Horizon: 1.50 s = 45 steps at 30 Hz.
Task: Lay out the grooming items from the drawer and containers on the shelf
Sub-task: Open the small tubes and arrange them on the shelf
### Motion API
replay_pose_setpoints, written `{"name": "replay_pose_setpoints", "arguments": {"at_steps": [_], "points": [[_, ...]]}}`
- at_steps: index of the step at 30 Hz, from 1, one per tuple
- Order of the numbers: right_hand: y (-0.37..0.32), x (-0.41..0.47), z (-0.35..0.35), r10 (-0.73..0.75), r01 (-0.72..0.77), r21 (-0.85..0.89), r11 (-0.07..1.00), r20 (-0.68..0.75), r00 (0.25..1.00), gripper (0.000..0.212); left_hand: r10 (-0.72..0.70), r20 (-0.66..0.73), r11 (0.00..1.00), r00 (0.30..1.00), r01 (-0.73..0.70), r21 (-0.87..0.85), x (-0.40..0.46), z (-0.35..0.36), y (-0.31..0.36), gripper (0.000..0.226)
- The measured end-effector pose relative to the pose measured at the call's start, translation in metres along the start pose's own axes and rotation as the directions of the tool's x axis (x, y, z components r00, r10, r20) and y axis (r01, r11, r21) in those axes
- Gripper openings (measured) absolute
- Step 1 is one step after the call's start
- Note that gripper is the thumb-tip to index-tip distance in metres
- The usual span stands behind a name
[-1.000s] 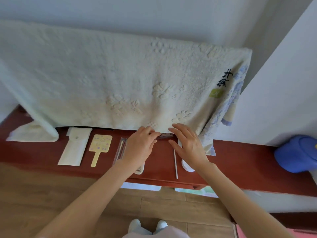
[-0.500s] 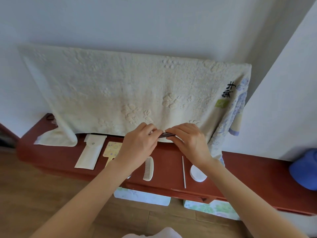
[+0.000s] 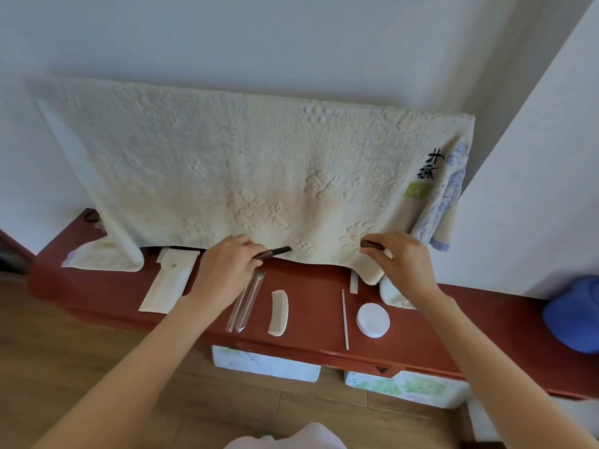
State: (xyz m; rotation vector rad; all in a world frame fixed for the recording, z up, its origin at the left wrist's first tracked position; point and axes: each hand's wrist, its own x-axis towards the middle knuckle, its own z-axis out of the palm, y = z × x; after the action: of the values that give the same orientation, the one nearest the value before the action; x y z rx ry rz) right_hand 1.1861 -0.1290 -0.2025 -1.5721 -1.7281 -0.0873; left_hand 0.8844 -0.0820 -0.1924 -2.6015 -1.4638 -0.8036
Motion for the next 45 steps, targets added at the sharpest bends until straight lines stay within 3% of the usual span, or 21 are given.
{"name": "replay_pose_setpoints", "arguments": {"at_steps": [5,8,11,14,20,24,38,42,45], "points": [[-0.027,-0.009,0.028,0.065,-0.07,0.119,0.991,0.037,0.997,0.014,-0.118,0.046,0.949,0.992,0.127,-0.29,0.005,0.025,0.027,0.022],[-0.02,-0.023,0.042,0.236,-0.231,0.174,0.957,-0.005,0.972,0.013,-0.272,0.11,0.861,0.956,0.293,-0.416,-0.002,0.05,0.025,0.016],[-0.011,-0.041,0.051,0.415,-0.418,0.147,0.897,0.052,0.908,0.014,-0.36,0.218,0.81,0.907,0.42,-0.409,-0.014,0.076,0.029,0.009],[-0.002,-0.058,0.058,0.5,-0.515,0.104,0.851,0.138,0.855,0.015,-0.421,0.336,0.768,0.843,0.528,-0.363,-0.022,0.107,0.033,0.008],[0.018,-0.084,0.08,0.596,-0.6,-0.073,0.796,0.267,0.758,0.011,-0.444,0.546,0.759,0.71,0.622,-0.192,-0.035,0.166,0.045,0.01],[0.027,-0.096,0.097,0.633,-0.632,-0.126,0.764,0.332,0.699,0.008,-0.465,0.599,0.767,0.652,0.635,-0.095,-0.038,0.194,0.05,0.014],[0.043,-0.107,0.124,0.699,-0.721,-0.153,0.676,0.443,0.562,0.019,-0.436,0.593,0.84,0.677,0.543,-0.001,-0.046,0.226,0.046,0.022],[0.041,-0.109,0.133,0.687,-0.69,-0.193,0.698,0.451,0.57,0.018,-0.404,0.548,0.872,0.733,0.489,-0.011,-0.055,0.224,0.046,0.035],[0.036,-0.108,0.144,0.669,-0.665,-0.196,0.721,0.45,0.592,0.018,-0.323,0.48,0.924,0.816,0.382,-0.029,-0.065,0.218,0.045,0.04]]}}
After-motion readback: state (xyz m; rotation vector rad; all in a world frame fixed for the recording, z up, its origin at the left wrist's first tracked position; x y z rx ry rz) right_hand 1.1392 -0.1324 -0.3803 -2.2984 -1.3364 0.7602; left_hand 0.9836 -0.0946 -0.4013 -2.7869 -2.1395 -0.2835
